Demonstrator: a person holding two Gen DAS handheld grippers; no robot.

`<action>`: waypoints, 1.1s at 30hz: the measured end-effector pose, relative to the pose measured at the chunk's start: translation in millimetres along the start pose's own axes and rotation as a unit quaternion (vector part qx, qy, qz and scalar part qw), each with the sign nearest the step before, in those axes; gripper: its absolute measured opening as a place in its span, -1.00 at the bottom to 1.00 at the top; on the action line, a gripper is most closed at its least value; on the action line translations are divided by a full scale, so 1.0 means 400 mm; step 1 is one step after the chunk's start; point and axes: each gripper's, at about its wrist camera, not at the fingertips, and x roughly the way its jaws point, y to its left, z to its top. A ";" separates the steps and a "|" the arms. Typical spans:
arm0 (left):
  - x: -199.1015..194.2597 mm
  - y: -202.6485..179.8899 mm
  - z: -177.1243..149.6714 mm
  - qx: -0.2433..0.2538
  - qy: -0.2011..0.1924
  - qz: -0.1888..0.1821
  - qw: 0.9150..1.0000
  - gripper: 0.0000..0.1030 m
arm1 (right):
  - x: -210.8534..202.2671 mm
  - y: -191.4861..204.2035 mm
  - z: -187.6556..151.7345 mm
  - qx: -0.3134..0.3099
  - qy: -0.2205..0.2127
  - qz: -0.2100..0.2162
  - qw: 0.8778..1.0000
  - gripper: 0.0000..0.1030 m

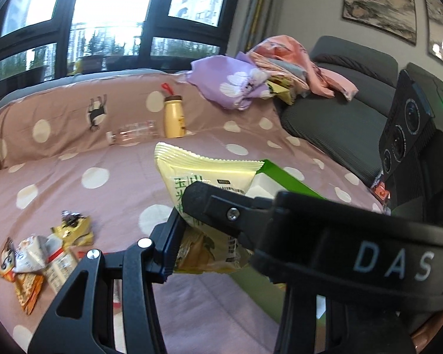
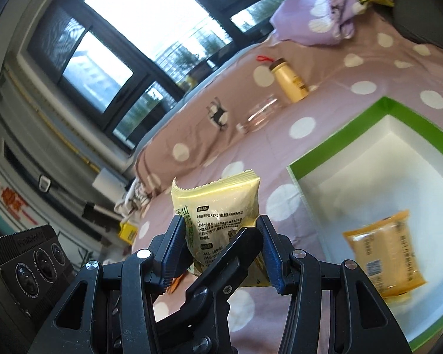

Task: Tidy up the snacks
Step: 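Carry the pale yellow bag with the right gripper over the green box, then lower the pale yellow bag into the box and open the right gripper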

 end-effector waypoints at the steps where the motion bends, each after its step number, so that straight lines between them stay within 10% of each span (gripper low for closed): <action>1: 0.007 -0.009 0.003 0.003 0.003 -0.005 1.000 -0.14 | -0.005 -0.004 0.002 0.002 -0.003 -0.003 1.000 0.03; 33: 0.172 -0.105 -0.010 -0.004 0.083 -0.069 0.994 -0.22 | -0.044 -0.191 0.028 0.110 -0.002 -0.084 0.990 0.03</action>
